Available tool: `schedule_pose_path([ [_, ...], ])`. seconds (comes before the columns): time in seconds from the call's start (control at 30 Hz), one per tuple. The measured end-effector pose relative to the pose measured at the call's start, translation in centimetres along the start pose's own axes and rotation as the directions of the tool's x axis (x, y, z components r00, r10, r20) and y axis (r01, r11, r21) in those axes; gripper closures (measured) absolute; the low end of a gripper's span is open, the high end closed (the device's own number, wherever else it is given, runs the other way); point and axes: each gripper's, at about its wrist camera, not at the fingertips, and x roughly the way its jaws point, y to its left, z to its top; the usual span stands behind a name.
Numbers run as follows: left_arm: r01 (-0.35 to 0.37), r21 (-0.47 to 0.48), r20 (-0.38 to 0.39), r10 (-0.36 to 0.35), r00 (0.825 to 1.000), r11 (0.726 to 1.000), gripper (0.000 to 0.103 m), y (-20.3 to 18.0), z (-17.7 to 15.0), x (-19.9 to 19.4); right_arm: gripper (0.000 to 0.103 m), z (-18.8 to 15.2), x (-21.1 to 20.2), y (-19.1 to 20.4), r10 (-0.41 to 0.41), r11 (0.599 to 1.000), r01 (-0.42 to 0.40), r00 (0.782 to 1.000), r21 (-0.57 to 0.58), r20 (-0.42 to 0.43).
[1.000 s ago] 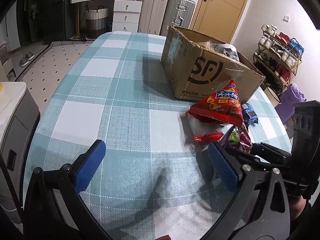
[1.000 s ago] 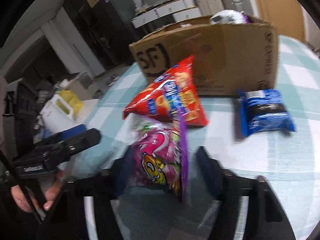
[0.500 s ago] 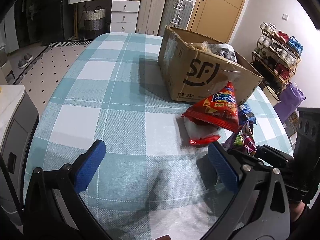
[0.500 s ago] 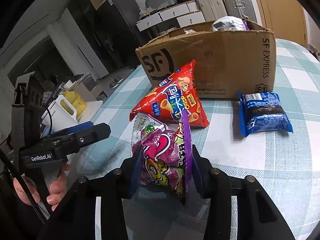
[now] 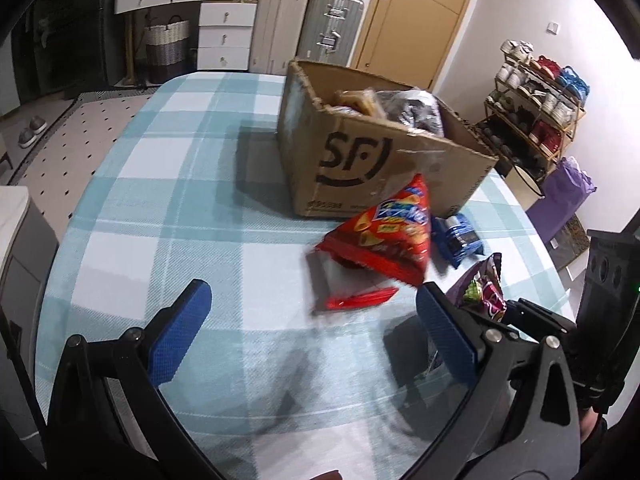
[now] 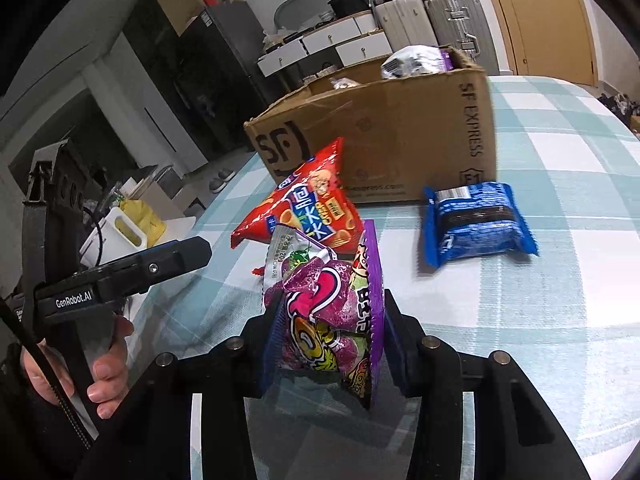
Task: Organize snacks
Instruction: 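Grasp the red chip bag with the left gripper while the right gripper lifts the candy bag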
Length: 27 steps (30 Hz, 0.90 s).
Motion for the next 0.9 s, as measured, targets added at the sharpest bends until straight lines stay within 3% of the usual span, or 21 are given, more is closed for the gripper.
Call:
schedule_pose_path([
  [0.37,0.02,0.091,-0.011,-0.019,1.0,0.996,0.001,-4.1,2.2,1.8,0.059,-0.3,-3.2,-2.6,-0.053,0.998,0.051,0.997,0.046,0.053],
  [0.9,0.026,0.085,-0.059,-0.021,0.998,0.996,0.001,-5.5,4.5,6.5,0.059,-0.9,-5.8,-5.3,-0.077,0.994,0.07,0.994,0.084,0.079],
])
